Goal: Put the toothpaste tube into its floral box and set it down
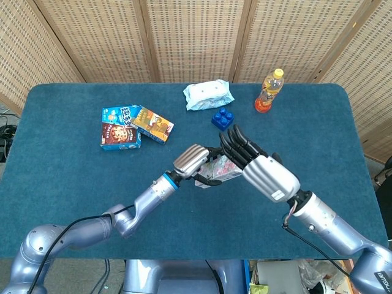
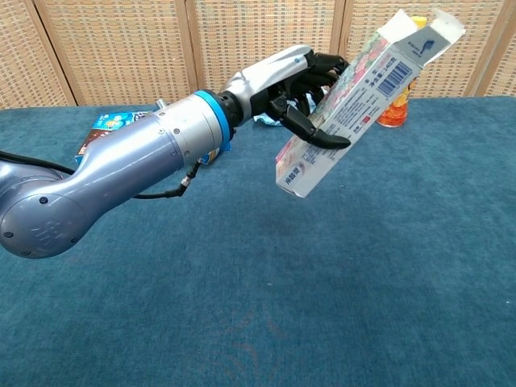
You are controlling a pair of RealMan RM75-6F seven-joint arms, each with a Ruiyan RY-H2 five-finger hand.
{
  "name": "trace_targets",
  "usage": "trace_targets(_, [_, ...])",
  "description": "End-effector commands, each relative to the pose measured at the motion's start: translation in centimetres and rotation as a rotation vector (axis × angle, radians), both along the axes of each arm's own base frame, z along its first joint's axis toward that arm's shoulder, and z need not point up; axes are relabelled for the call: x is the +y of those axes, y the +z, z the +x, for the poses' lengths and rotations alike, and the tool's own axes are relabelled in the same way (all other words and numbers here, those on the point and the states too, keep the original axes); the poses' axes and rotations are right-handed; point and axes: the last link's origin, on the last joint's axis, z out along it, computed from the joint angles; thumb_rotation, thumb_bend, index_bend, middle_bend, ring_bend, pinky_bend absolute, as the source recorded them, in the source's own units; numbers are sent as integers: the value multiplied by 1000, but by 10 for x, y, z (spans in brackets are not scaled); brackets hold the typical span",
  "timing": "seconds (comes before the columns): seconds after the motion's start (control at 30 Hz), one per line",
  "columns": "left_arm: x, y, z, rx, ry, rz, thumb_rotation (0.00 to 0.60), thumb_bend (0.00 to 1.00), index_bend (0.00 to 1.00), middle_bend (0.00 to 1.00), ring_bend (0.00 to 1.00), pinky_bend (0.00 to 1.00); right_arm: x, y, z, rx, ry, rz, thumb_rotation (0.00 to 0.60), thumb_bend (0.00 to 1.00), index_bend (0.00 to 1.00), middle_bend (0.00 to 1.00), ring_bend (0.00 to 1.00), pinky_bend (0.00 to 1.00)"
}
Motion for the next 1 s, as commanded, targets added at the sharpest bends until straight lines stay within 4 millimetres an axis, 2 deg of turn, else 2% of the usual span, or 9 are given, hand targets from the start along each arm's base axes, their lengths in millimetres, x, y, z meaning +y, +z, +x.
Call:
trace_targets(0.03, [1,2,-2,-7,0,7,600,224,572,542,513,559,-2,14,-7,-65,-7,-27,600,0,0,0,0,0])
trace_targets(0.1, [1,4,-4,-25,3,14,600,225,572,542,513,559,-5,23,-14,-111,-33,-41,600,0,0,0,0,0])
trace_targets(0.17, [2,10,-12,-14,-7,31,600,225,572,542,513,559,-9,39,-34,-216,-117,-54,600,0,0,0,0,0])
trace_targets(0.27, [4,19,-24,33,-30,64,600,225,572,541,513,559,-12,51,-58,-349,-219,-36,600,0,0,0,0,0])
trace_targets(0.37, [8,35,-48,162,-80,133,600,225,572,542,513,559,-12,60,-99,-512,-371,-5,600,0,0,0,0,0])
trace_targets(0.47, [7,46,-68,265,-106,164,600,225,572,542,513,559,-9,60,-127,-560,-441,13,600,0,0,0,0,0])
trace_targets(0.67, [0,61,-120,444,-90,179,600,225,572,542,513,559,6,35,-189,-710,-641,121,600,0,0,0,0,0])
trace_targets(0.77, [-6,60,-139,506,-76,161,600,225,572,542,513,559,11,22,-209,-738,-700,166,600,0,0,0,0,0])
trace_targets(1.0, [-14,55,-157,555,-55,138,600,225,572,542,513,552,26,-7,-237,-812,-738,219,600,0,0,0,0,0])
